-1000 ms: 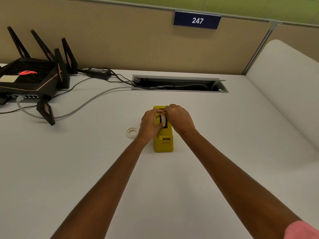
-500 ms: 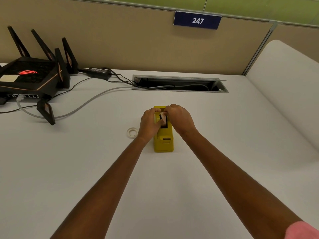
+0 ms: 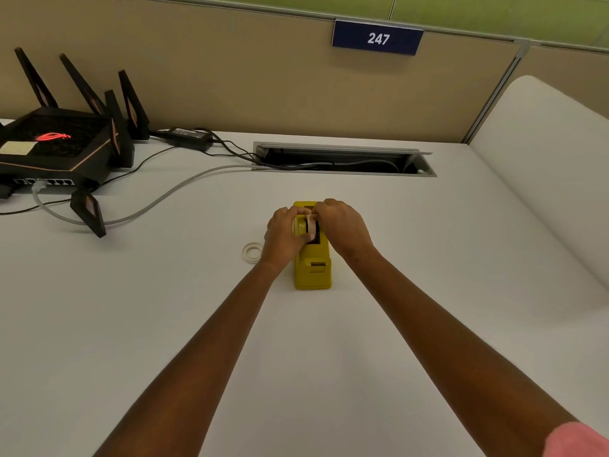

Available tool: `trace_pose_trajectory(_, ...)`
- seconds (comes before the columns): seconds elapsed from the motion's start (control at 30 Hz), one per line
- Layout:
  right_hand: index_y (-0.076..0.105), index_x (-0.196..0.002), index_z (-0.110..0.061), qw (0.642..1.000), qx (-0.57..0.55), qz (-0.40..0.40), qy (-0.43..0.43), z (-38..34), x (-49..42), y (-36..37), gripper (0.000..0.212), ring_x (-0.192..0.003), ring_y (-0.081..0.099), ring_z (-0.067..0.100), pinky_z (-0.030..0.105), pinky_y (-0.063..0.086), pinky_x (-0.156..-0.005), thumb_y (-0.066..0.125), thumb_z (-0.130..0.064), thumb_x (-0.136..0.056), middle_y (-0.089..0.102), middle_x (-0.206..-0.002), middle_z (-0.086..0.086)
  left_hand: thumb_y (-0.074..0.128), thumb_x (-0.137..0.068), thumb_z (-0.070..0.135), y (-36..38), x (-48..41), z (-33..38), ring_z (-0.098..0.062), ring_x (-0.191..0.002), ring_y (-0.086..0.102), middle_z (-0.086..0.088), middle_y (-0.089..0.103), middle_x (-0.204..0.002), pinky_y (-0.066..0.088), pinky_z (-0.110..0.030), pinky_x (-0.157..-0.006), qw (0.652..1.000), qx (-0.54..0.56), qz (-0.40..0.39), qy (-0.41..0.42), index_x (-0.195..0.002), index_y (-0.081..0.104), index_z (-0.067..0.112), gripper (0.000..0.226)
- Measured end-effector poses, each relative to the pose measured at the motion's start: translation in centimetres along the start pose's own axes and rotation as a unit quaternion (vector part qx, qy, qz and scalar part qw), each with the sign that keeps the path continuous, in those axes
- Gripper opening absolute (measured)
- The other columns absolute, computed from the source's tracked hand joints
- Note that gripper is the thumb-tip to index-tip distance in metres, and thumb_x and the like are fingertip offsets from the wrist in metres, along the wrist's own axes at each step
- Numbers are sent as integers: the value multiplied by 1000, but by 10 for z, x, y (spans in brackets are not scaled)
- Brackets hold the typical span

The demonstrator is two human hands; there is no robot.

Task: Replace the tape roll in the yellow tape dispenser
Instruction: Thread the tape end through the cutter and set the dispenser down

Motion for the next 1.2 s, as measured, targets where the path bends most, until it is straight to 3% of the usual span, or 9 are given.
trace_pose_trajectory(0.23, 56, -103, -1, 1000, 1, -4, -14, 2, 6, 5, 20, -95, 58, 31, 35, 49, -79, 52, -14, -89, 63, -106, 20, 63, -81, 27, -1, -2, -3, -31, -130, 35, -16, 43, -138, 32, -46, -108, 1000, -3, -2, -6, -122, 51, 13, 45)
trace_pose_trajectory(1.2, 51, -109, -1, 998, 41, -15, -50, 2, -3, 3, 25, -99, 57, 31, 35, 49, -80, 50, -16, -90, 61, -111, 20, 62, -82, 22, -1, -1, -3, -30, -126, 39, -16, 47, -134, 35, -42, -103, 1000, -10, 6, 0, -121, 52, 11, 41)
Point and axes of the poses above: each hand's wrist, its own x-axis away from the middle knuckle, its own y-axis out of the palm, z = x × y, the point moved 3 cm from there along -x, towards the middle knuckle
